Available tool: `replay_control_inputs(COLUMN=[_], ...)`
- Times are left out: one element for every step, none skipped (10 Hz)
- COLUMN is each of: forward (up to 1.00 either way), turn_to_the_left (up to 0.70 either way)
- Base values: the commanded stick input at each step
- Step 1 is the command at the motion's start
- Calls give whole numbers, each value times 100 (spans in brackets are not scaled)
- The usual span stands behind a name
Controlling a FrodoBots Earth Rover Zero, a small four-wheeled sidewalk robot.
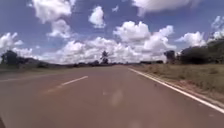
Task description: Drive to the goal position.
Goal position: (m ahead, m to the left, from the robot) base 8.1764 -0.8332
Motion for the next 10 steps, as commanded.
replay_control_inputs(forward=[100, 100, 100, 100, 100, 100, 100, 100, 100, 100], turn_to_the_left=[0, 0, 0, 0, 0, 0, 0, 0, 0, 0])
